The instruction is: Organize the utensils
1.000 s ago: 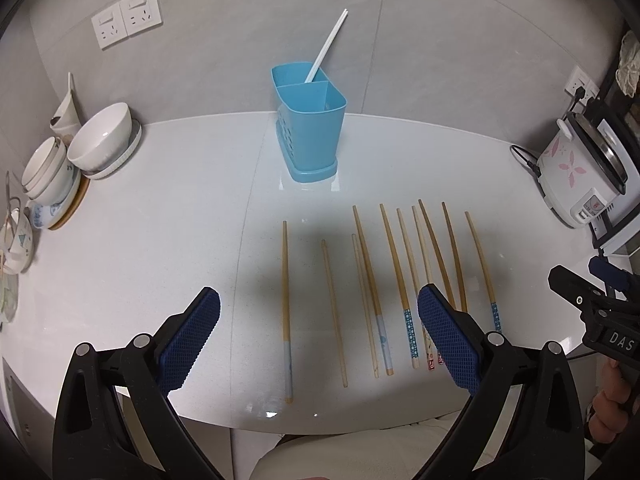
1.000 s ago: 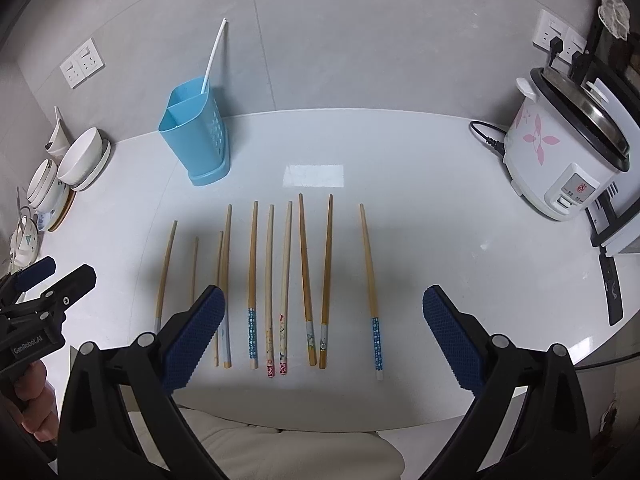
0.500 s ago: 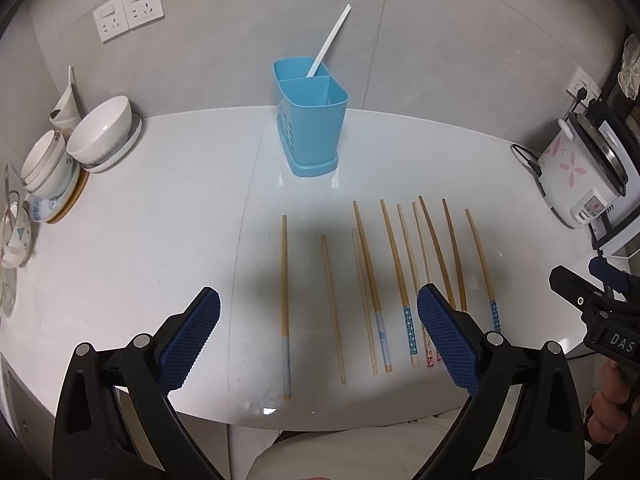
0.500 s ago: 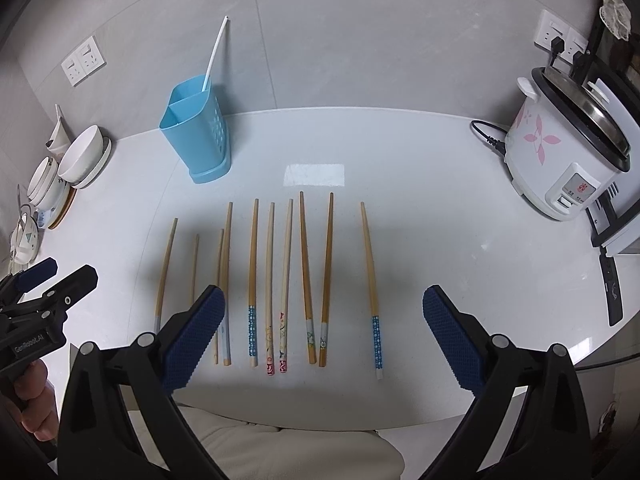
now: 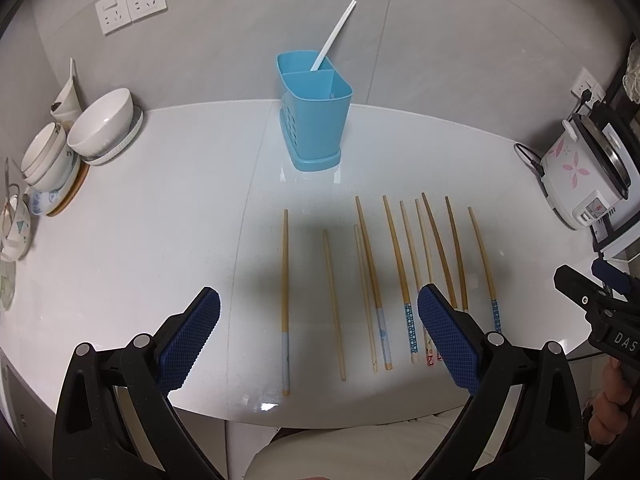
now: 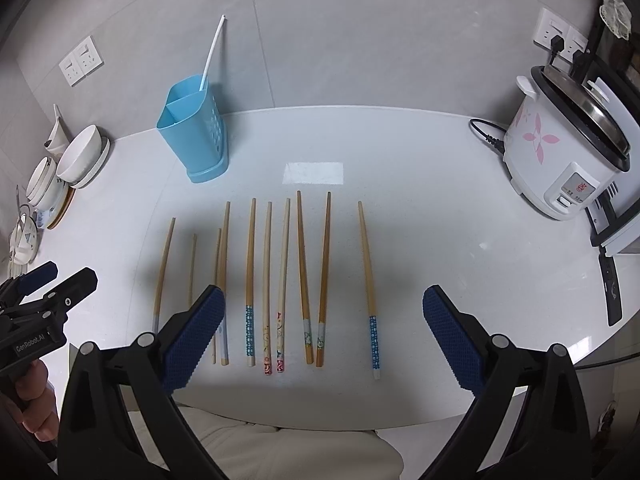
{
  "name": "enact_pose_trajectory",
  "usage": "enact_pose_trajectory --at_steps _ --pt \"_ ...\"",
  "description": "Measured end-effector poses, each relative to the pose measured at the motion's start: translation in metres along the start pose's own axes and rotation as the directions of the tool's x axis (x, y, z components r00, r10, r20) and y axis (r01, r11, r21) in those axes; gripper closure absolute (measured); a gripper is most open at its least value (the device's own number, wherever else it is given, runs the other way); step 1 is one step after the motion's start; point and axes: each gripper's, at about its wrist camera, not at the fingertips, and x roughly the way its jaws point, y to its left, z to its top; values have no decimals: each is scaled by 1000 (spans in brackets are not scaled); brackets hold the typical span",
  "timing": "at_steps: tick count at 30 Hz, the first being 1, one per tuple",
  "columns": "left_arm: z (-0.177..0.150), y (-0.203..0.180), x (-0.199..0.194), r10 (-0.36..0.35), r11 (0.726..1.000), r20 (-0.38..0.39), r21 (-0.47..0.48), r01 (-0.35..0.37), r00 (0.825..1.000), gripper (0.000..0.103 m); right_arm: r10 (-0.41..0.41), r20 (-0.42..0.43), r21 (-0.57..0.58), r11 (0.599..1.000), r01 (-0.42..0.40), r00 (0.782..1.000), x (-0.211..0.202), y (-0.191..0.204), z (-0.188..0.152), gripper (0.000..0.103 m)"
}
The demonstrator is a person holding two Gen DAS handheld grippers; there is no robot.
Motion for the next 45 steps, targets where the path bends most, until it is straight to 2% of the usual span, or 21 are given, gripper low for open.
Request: enact_pose_trajectory --at_steps 38,42,45 --pt "0 -4 8 -17 1000 -14 1 17 1000 6 7 2 -7 1000 -7 1000 2 0 2 8" --pt "6 6 15 -26 999 -1 -20 26 1000 6 41 5 38 998 -41 999 16 -19 10 8" --pt "10 17 29 9 999 10 -34 -8 1000 7 -1 -29 27 1000 2 1000 42 -27 12 14"
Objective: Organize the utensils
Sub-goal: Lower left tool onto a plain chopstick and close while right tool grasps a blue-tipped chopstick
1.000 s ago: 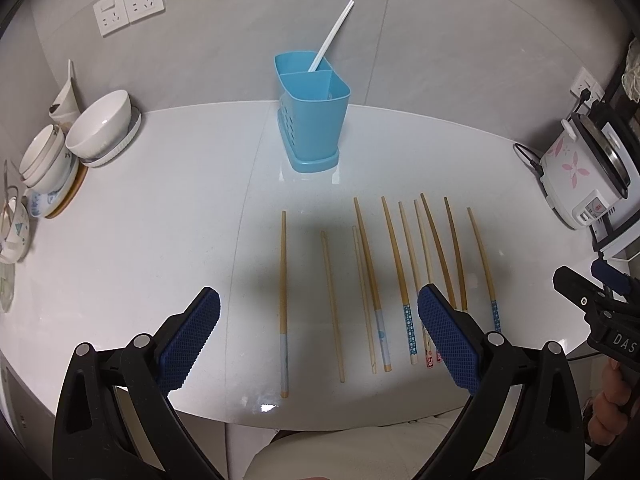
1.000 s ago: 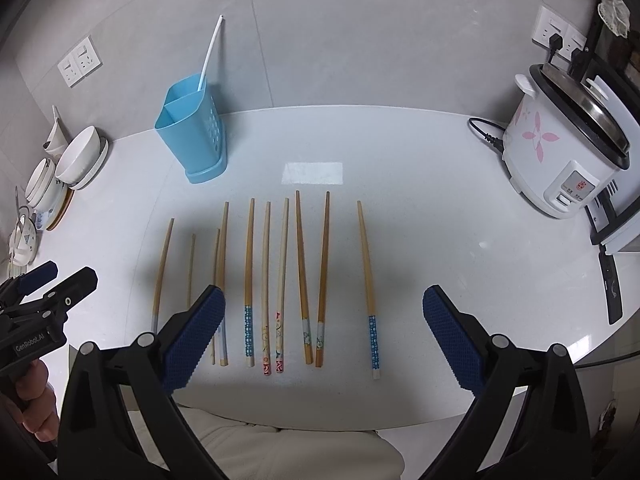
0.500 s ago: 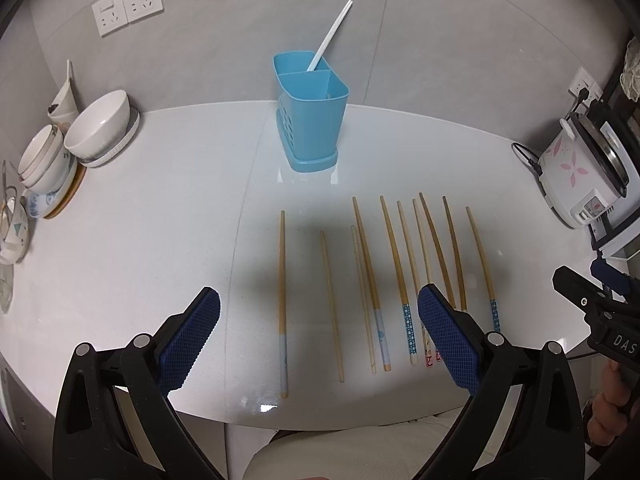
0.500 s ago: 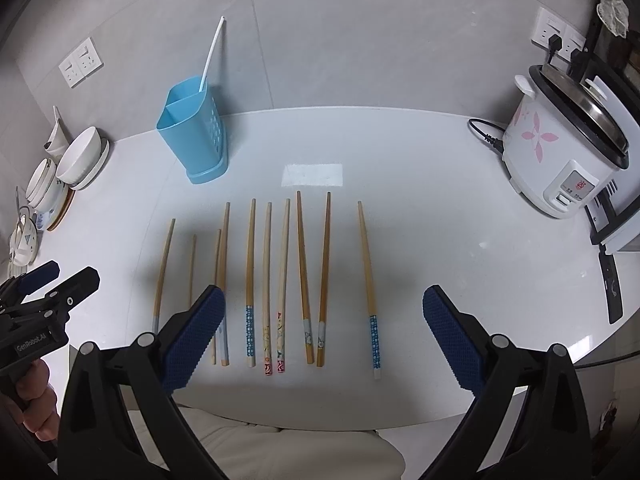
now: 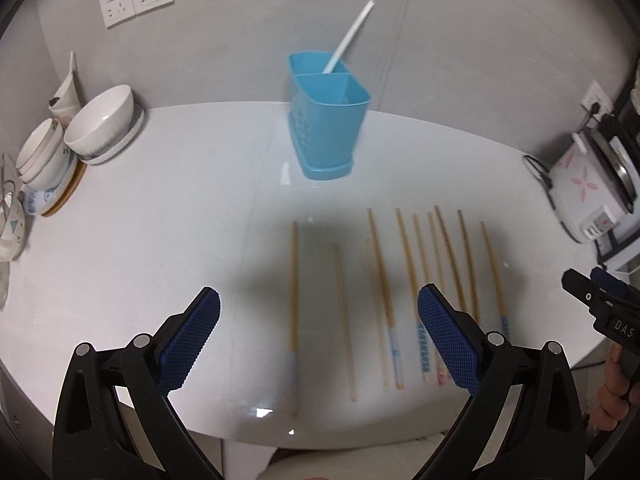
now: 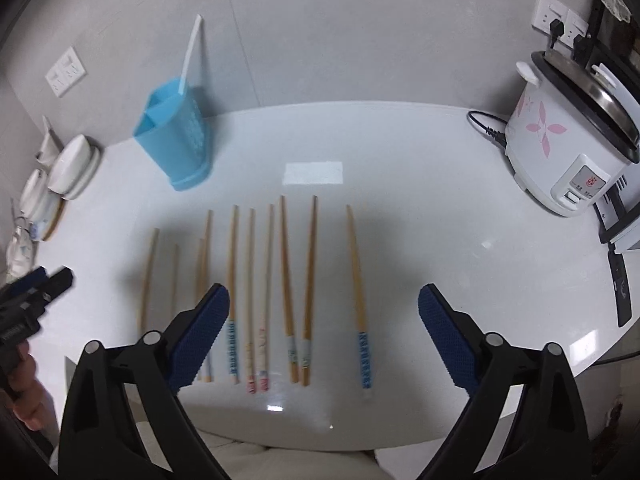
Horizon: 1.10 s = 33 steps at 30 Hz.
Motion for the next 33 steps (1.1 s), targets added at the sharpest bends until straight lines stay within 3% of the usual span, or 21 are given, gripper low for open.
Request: enact_pose_trajectory --at_steps 4,11,16,22,33 --pt "2 15 33 6 1000 -51 -30 -7 999 8 -41 -62 -12 999 40 997 44 -8 0 24" --pt "-9 31 95 17 998 -169 -49 -26 986 13 -41 -193 -9 999 40 980 107 -21 -8 46" --pt "-17 32 124 40 998 -231 -35 -50 972 15 -39 -235 -13 999 37 971 123 -25 -15 48" --pt "-21 27 141 62 998 -262 -11 -67 963 19 -51 -275 -16 999 49 960 135 -25 -12 61" --pt "-20 26 163 44 999 -320 -14 -51 946 37 -64 -328 -27 998 58 942 153 -21 -7 77"
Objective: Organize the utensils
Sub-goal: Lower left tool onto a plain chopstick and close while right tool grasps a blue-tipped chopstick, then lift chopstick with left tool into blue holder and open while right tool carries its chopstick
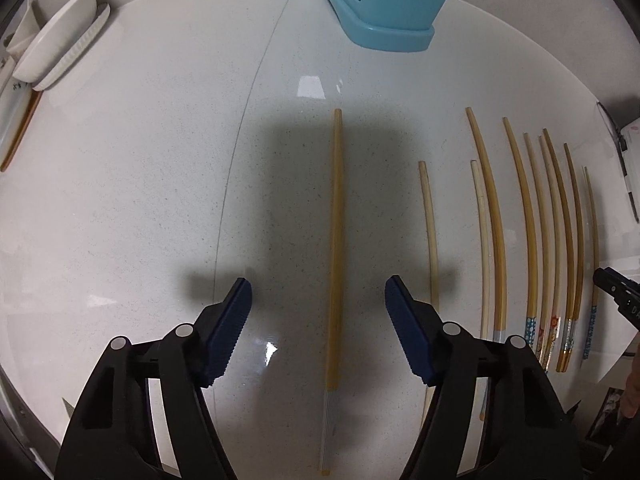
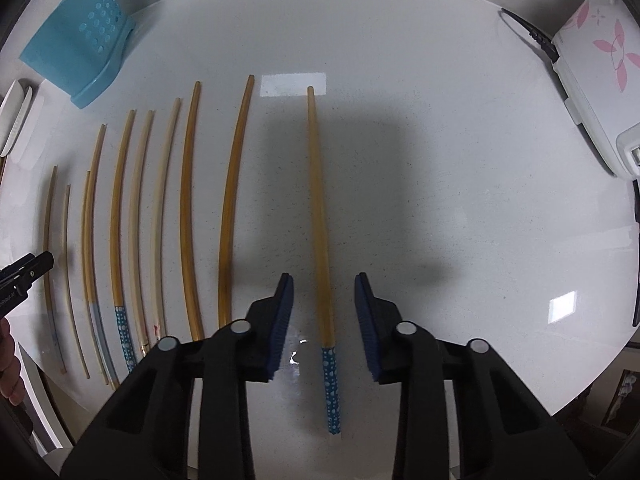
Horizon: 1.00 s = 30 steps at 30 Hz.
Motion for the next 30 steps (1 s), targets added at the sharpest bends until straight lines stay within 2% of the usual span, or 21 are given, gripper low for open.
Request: enact_pose_trajectory --at_steps 3,6,8,9,11,14,17,23,30 --pt "0 -1 -1 -2 1000 -18 -2 2 1000 44 2 -7 2 1000 -2 1000 2 -1 2 80" --pt "5 -6 0 35 999 -33 7 -35 999 56 -4 -18 -3 1000 4 1000 4 2 5 85" --pt "4 -8 0 38 999 -37 15 -37 999 72 -10 -24 -6 1000 10 1000 5 2 7 88" --pt "5 -9 -2 31 999 -41 16 -31 999 76 -9 -26 -7 1000 8 1000 6 2 7 89" --pt "5 -12 -5 21 1000 -47 20 -20 999 97 -6 -25 -6 1000 6 1000 8 3 9 94" --pt "9 -20 -16 10 1000 -55 11 -10 998 97 -11 -25 -5 1000 10 1000 10 4 11 97" --pt "10 -16 -21 -4 1000 -28 5 5 1000 97 -5 -13 -2 1000 5 1000 5 5 13 97" --pt "10 -17 -57 -39 999 74 0 39 996 97 11 51 4 1000 -11 999 -22 13 14 97" --pt "16 -24 -102 -79 997 209 7 80 975 97 47 171 -14 999 -46 984 -62 22 20 97"
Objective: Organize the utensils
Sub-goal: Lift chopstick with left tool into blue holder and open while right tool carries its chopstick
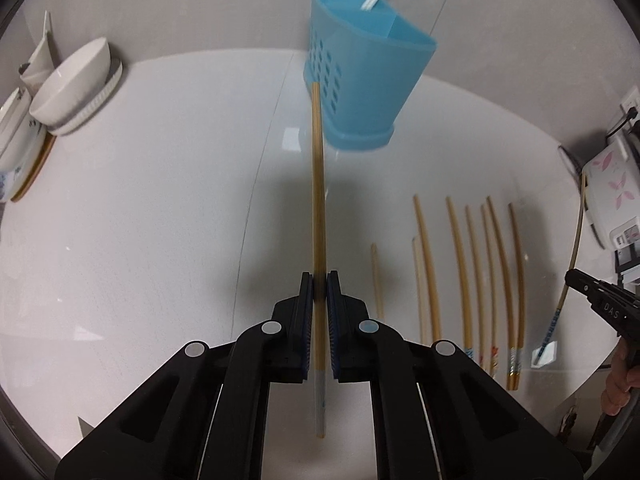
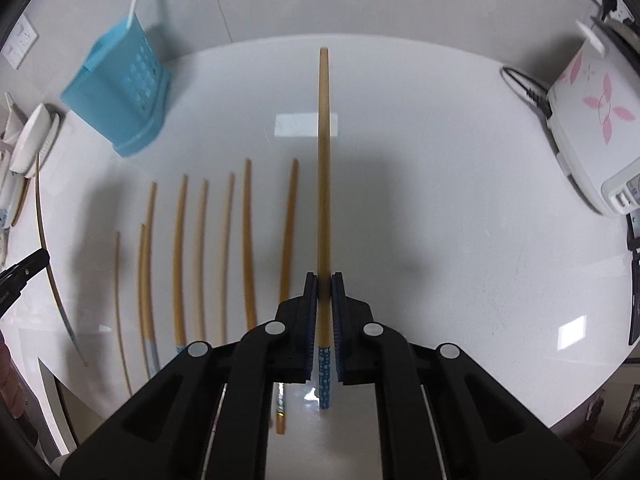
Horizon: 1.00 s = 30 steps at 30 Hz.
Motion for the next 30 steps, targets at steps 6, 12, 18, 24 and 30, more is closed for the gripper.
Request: enact_pose_trajectory --at_steps 6,12,18,24,30 --pt "27 3 -17 -7 1000 86 7 6 996 97 55 140 -25 998 -52 989 -36 16 22 97" --pt "53 6 -37 -3 1000 151 15 1 989 97 73 236 -49 997 -63 969 -55 25 47 97" --pt "76 -3 -64 -8 1000 203 26 2 979 97 94 299 -70 995 -77 950 -78 37 66 97" --pt "104 -10 -96 -32 999 245 40 23 969 97 115 349 -88 992 -89 930 -99 48 85 97" --pt "138 -16 -122 -37 998 285 52 23 958 97 131 390 -110 989 -95 912 -117 63 103 97"
